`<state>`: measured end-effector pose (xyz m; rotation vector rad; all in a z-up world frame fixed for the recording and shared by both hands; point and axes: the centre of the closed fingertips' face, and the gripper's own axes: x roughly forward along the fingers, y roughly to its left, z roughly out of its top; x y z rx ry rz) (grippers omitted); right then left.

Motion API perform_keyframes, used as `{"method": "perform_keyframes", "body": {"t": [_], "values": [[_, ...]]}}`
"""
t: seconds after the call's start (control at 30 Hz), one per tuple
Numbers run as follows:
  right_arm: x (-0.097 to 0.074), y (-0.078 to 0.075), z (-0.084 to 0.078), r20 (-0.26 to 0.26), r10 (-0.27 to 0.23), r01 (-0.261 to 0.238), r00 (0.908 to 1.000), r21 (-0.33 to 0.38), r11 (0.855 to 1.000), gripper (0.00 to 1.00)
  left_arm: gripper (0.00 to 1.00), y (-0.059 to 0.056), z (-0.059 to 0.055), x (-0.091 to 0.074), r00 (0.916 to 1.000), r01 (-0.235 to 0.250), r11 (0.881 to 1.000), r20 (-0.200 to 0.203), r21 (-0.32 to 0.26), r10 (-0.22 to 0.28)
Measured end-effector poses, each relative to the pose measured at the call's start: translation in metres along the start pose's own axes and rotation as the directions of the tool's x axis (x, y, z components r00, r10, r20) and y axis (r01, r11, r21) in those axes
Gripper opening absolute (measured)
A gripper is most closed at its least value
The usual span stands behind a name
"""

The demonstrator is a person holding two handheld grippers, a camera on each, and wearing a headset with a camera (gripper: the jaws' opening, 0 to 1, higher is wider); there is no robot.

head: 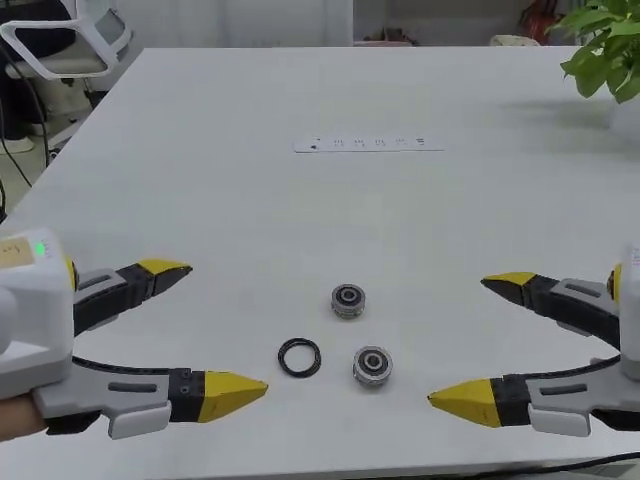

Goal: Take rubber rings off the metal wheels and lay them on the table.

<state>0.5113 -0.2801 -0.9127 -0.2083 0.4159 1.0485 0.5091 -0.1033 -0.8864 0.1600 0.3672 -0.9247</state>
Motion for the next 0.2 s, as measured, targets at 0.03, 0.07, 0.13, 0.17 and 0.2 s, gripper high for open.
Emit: {"method": "perform_keyframes", "body": {"t": [0.03,0.07,0.13,0.17,0.2], "values": [[-0.0009,-0.0007,-0.0005,0.001,-0.004,0.004,1.0,0.002,1.0,0.9,0.92,-0.0001,0.0006,-0.0004,1.0,-0.002,1.0,0.002,-0.002,0.002],[-0.0026,-0.0021,-0.0013,0.005,-0.007,0.007,1.0,0.007,1.0,0.9,0.92,-0.0001,0.0008,-0.0006,1.0,-0.003,1.0,0.002,-0.003,0.003],[-0.0045,-0.0034,-0.001,0.011,-0.011,0.011,0.9999,0.021,1.0,0.9,0.92,0.0003,0.0008,-0.001,1.0,-0.006,1.0,0.001,-0.005,0.006],[-0.0058,-0.0042,-0.0003,0.017,-0.014,0.013,0.9998,0.027,1.0,0.9,0.92,0.0004,0.0009,-0.0012,1.0,-0.007,1.0,0.001,-0.006,0.007],[-0.0066,-0.0045,0.0001,0.019,-0.016,0.015,0.9997,0.028,1.0,0.9,0.92,0.0004,0.0011,-0.0013,1.0,-0.007,1.0,0.001,-0.006,0.007]]}}
